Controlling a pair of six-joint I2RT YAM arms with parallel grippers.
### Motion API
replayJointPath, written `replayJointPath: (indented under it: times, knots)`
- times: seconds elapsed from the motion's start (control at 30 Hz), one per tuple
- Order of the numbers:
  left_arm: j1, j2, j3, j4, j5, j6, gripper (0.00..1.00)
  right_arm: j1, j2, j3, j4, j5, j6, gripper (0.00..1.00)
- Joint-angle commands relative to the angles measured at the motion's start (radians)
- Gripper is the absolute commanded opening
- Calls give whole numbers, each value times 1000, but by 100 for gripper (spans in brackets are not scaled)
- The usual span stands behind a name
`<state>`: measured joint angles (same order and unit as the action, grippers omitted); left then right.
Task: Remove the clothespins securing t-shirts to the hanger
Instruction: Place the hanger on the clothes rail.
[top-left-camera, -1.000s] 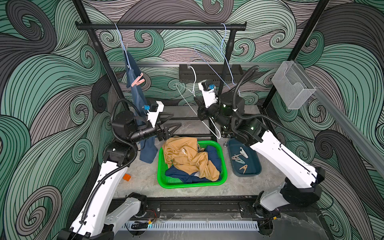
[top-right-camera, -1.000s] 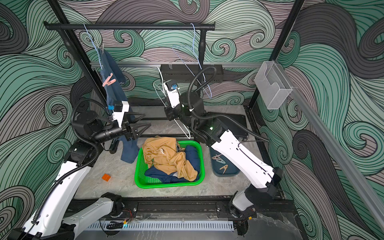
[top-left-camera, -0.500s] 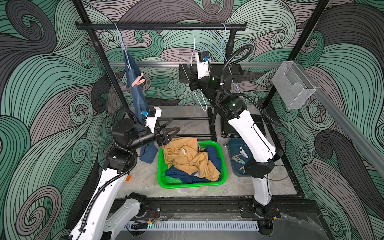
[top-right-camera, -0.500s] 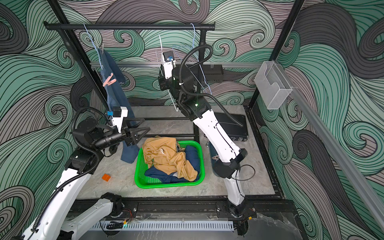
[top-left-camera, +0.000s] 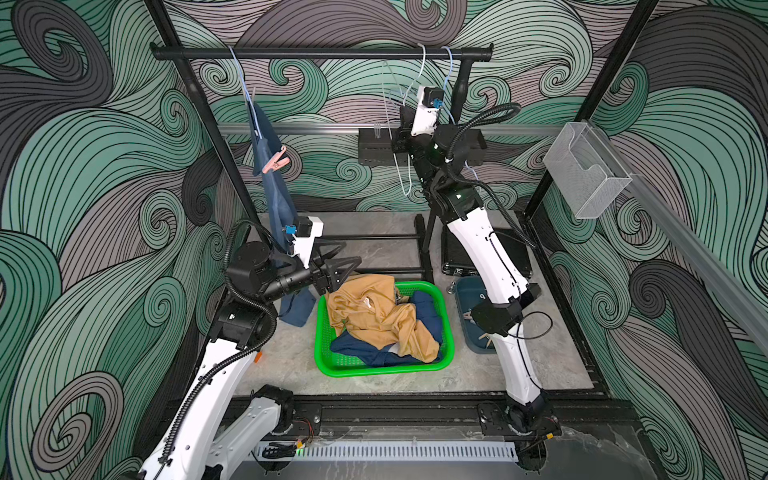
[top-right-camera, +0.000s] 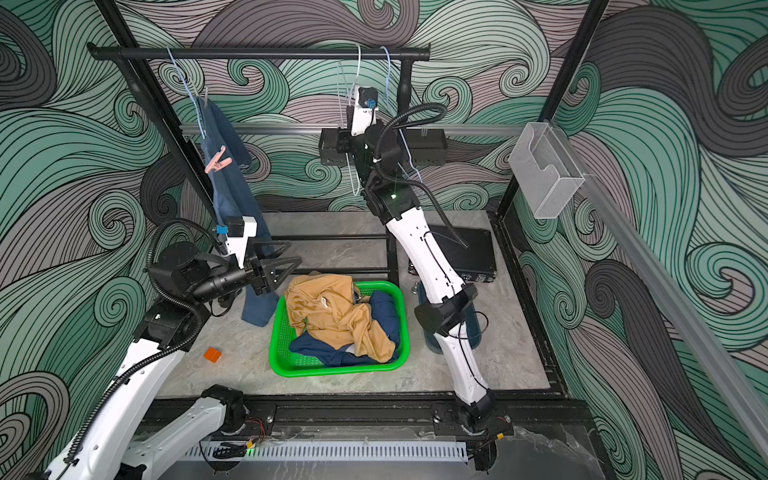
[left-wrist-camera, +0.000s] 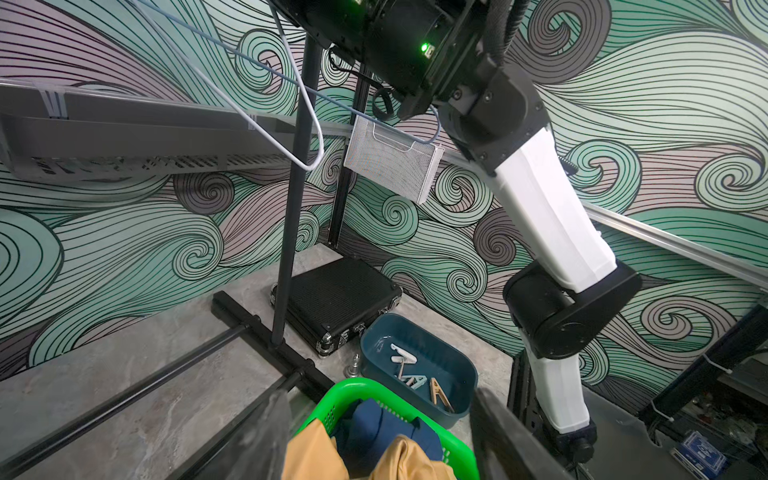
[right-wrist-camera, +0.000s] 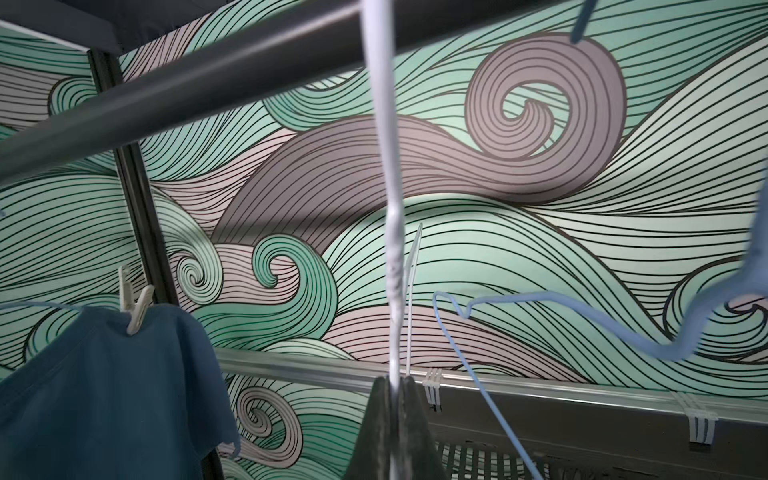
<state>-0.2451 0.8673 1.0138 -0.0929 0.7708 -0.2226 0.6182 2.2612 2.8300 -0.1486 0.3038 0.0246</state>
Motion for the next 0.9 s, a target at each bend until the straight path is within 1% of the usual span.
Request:
replayJointPath:
  times: [0.0,0.1,0.23,0.37,0.57,0.7,0.87]
  knots:
    - [-17,25,-4,82,18,-33,68,-10,-44,-17,82,-37,31,0]
    - [-37,62,7,126,26,-58,68,-20,-29,7,38,-33,46,0]
    - [-70,96,50,93,23,-49,68,-26,-8,7,54,-41,48,0]
    - [-85,102,51,88,7,-32,68,-31,10,8,43,-29,61,0]
    - [-89,96,42,91,-12,-21,68,-28,8,-8,-7,-8,44,0]
    - [-92,98,40,88,-15,-19,68,-12,-23,-66,-13,14,3,0]
    - [-94,96,34,89,-15,-18,68,4,-35,-76,-32,33,-33,0]
